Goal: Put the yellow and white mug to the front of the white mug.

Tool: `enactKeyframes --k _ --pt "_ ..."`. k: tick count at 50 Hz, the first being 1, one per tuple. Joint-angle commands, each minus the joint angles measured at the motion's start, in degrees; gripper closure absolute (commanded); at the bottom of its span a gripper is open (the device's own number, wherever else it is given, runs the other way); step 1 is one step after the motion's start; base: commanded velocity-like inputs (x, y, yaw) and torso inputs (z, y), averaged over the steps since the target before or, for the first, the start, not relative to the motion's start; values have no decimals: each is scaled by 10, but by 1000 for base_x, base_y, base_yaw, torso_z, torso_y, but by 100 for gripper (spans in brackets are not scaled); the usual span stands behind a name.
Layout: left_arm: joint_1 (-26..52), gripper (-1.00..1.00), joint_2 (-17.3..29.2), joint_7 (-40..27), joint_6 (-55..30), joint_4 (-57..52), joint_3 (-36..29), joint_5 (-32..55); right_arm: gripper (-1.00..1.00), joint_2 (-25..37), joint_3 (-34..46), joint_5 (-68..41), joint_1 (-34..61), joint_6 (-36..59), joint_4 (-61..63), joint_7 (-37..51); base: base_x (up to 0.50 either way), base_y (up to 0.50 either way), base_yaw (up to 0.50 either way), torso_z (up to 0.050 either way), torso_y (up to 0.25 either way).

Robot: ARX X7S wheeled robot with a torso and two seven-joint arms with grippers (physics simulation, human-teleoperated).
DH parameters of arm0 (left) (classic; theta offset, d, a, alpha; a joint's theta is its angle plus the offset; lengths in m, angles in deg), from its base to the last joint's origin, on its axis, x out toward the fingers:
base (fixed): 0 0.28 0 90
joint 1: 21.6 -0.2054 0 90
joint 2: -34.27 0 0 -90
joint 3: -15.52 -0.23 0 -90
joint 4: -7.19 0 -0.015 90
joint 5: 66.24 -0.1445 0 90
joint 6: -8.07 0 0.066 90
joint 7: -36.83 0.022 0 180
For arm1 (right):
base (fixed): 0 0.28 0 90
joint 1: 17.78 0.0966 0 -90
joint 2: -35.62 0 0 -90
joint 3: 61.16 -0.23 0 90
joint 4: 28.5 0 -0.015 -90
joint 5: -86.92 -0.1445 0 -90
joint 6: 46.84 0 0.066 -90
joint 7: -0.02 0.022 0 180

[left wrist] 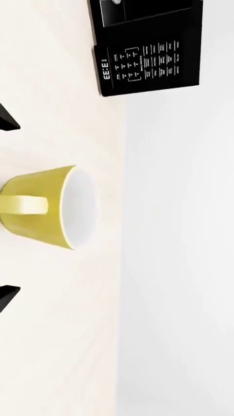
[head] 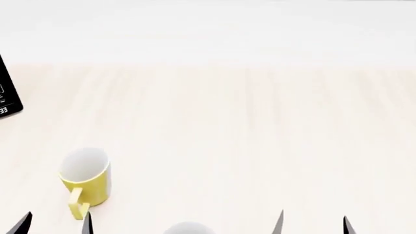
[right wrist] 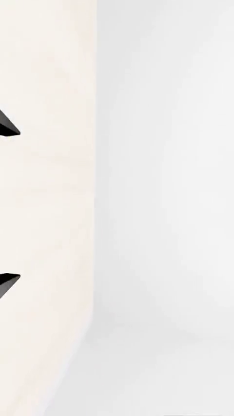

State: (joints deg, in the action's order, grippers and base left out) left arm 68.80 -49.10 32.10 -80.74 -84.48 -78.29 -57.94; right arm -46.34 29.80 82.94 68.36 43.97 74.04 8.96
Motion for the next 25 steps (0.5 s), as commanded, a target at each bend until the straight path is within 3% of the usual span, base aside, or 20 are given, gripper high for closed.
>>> enactKeyframes --k 1,25 --pt "3 -100 6 -4 0 6 -4 11 -100 -2 1 54 3 64 8 58 133 0 0 0 0" --pt "24 -100 13 -19 -25 32 -15 22 -100 5 8 33 1 63 9 64 0 0 0 0 0"
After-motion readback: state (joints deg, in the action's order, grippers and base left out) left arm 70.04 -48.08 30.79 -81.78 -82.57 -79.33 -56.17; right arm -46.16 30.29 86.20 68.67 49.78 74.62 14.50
